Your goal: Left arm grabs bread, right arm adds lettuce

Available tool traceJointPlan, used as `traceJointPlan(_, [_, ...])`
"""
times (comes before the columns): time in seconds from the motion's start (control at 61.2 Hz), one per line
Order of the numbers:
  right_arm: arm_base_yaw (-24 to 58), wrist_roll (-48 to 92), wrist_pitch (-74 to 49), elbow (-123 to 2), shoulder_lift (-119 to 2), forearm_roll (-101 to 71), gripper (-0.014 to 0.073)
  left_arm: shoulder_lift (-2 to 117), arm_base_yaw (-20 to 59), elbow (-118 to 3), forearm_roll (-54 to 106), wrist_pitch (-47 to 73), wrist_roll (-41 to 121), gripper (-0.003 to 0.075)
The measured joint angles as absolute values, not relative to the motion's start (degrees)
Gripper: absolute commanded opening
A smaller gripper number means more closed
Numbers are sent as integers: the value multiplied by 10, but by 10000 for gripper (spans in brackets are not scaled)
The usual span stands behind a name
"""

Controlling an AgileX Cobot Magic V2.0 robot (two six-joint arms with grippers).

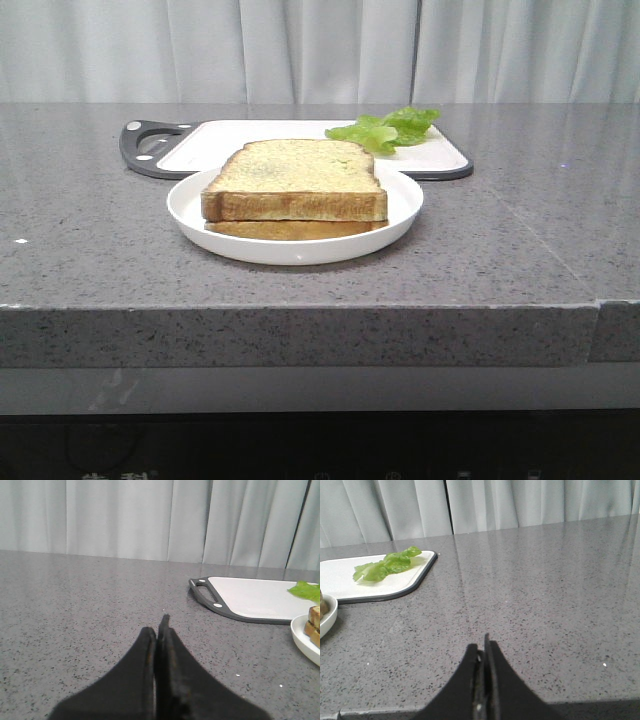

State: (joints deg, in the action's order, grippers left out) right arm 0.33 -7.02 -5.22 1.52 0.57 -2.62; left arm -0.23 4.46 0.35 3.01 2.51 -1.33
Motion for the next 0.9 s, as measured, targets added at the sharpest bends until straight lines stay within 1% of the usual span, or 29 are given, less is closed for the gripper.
traceJointPlan(0.245, [3,-71,-49,14,6,-27,-116,-2,45,-1,36,12,-13,-20])
traceJointPlan(0.343, [3,-71,-60,-14,6,-28,-116,-2,45,-34,49,34,-13,-20])
traceJointPlan(0.474, [3,-71,-91,-91,6,-29,-116,-1,45,-124,52,92,-13,-20])
traceJointPlan(0.572, [3,-71,-120,-161,-5,-29,-116,26,45,-202,54,135,-13,-20])
traceJointPlan(0.767, [3,-71,-204,-289,-97,-24,-116,127,45,-342,54,260,-13,-20])
traceJointPlan(0.898, [3,-71,-256,-348,-171,-19,-116,197,45,-399,54,321,-10,-20])
